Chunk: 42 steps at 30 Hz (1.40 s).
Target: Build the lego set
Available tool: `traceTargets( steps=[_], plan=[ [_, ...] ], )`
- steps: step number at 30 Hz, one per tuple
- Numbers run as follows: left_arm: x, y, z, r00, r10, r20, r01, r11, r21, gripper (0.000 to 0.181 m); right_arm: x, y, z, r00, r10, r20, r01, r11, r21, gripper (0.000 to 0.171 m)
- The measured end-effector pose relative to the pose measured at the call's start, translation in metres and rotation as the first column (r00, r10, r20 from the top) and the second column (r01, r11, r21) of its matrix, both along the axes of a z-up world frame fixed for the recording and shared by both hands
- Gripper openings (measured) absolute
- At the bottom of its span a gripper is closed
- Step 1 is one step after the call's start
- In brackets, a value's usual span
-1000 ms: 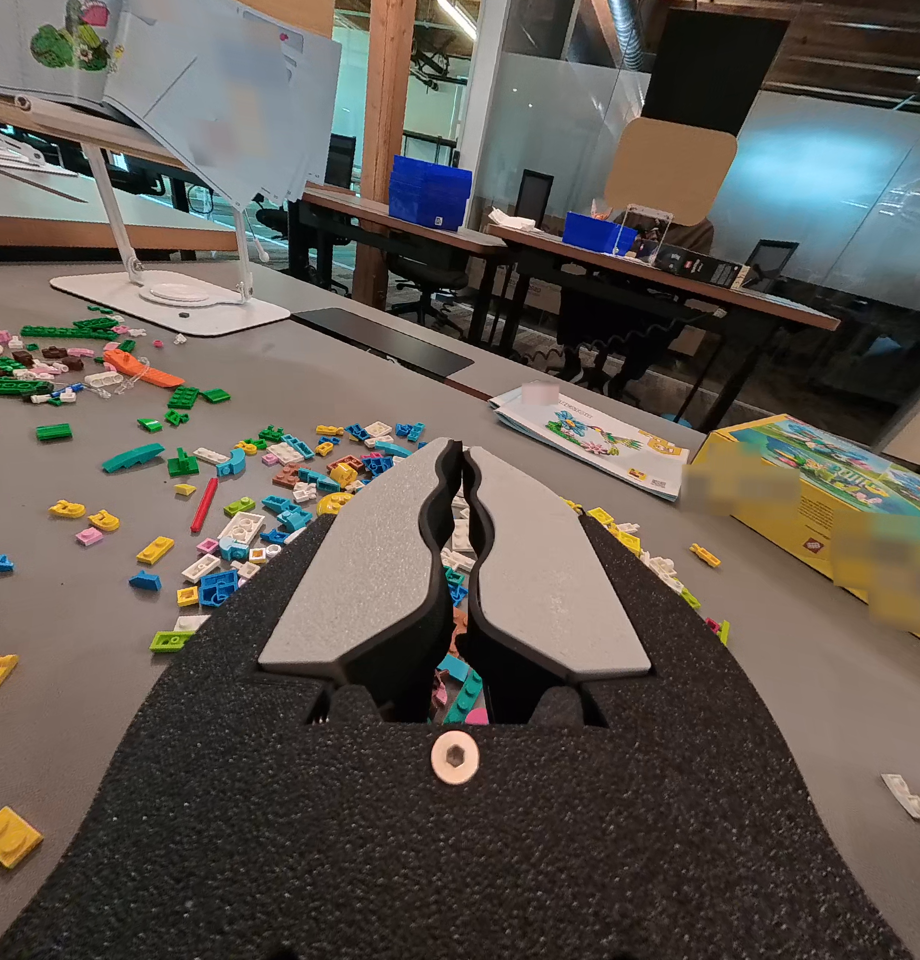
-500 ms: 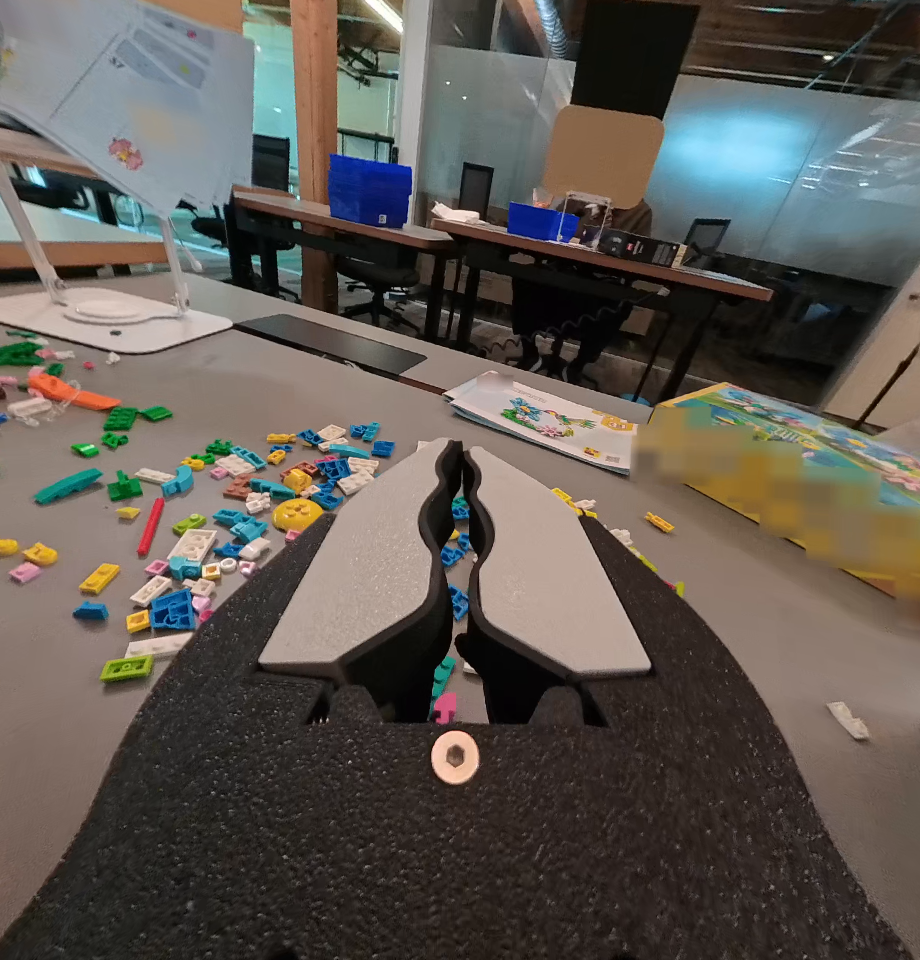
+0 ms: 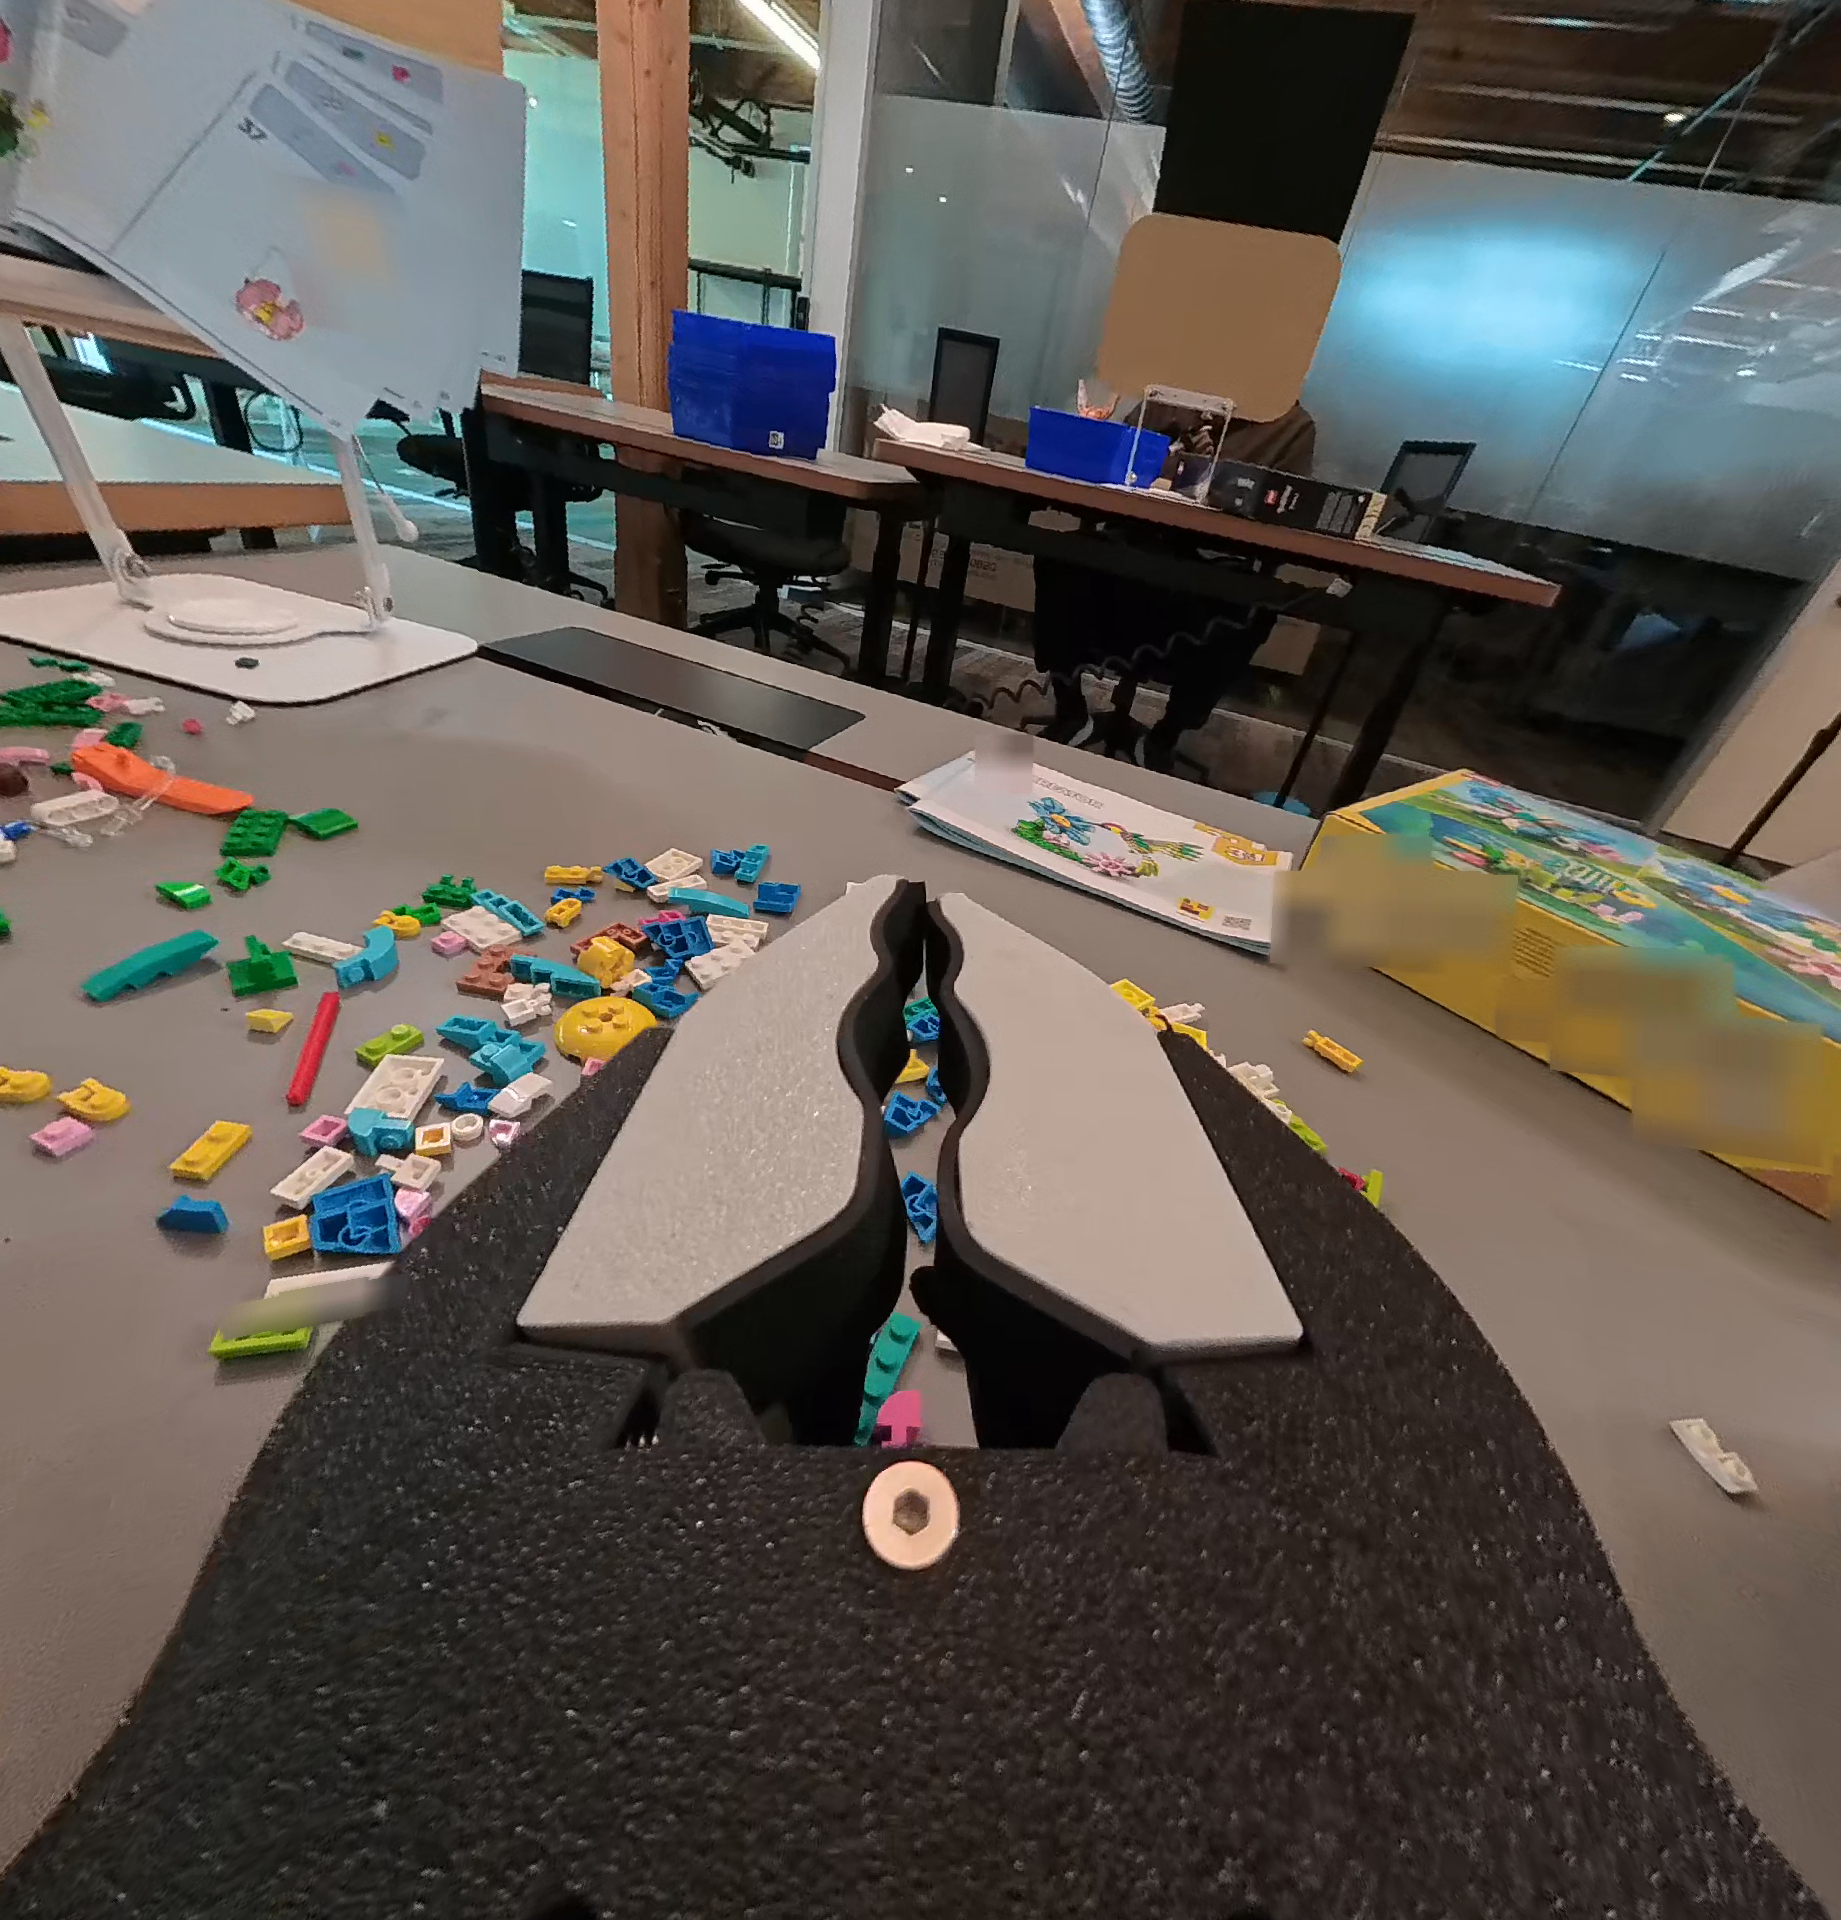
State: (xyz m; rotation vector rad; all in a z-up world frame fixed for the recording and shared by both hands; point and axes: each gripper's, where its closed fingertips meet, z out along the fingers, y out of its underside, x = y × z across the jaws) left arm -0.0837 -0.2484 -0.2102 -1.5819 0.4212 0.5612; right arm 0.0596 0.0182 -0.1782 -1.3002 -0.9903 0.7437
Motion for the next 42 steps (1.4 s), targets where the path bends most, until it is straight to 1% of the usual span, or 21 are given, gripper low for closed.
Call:
traceTargets(
  steps=[6, 14, 16, 20, 24, 27, 29, 37, 42],
  plan=[
    [0.001, 0.000, -0.001, 1.000, -0.004, 0.000, 0.004, 1.000, -0.004, 0.000, -0.002, -0.002, -0.001, 1.000, 0.011, 0.008, -0.011, 1.000, 0.013, 0.000],
    [0.001, 0.000, -0.002, 1.000, -0.003, -0.007, 0.002, 1.000, -0.008, 0.000, 0.002, 0.001, 0.003, 1.000, -0.007, -0.023, 0.007, 1.000, 0.001, 0.000],
    [0.001, 0.001, -0.002, 1.000, -0.003, -0.010, 0.003, 1.000, -0.009, 0.000, 0.006, 0.005, 0.006, 0.999, -0.031, -0.023, 0.031, 0.999, 0.021, 0.000],
    [0.001, 0.000, -0.002, 1.000, -0.003, -0.012, 0.003, 1.000, -0.010, 0.000, 0.023, 0.021, 0.012, 0.992, -0.125, -0.025, 0.126, 0.989, 0.077, 0.000],
    [0.002, 0.000, -0.002, 1.000, -0.005, -0.015, 0.005, 1.000, -0.011, 0.000, 0.045, 0.038, 0.022, 0.975, -0.199, -0.100, 0.204, 0.978, 0.041, 0.000],
    [0.002, 0.000, -0.002, 1.000, -0.005, -0.016, 0.005, 1.000, -0.012, 0.000, 0.055, 0.041, 0.032, 0.958, -0.201, -0.204, 0.201, 0.979, -0.020, 0.000],
    [0.002, 0.001, -0.003, 1.000, -0.004, -0.016, 0.004, 1.000, -0.013, 0.000, 0.059, 0.041, 0.038, 0.946, -0.200, -0.254, 0.199, 0.980, -0.033, 0.000],
    [0.002, 0.001, -0.003, 1.000, -0.003, -0.020, 0.002, 1.000, -0.015, 0.000, 0.072, 0.037, 0.054, 0.915, -0.223, -0.336, 0.248, 0.968, 0.032, 0.000],
    [0.002, 0.001, -0.003, 1.000, -0.003, -0.021, 0.003, 1.000, -0.016, 0.000, 0.075, 0.033, 0.060, 0.901, -0.212, -0.378, 0.244, 0.969, 0.039, 0.000]
  ],
)
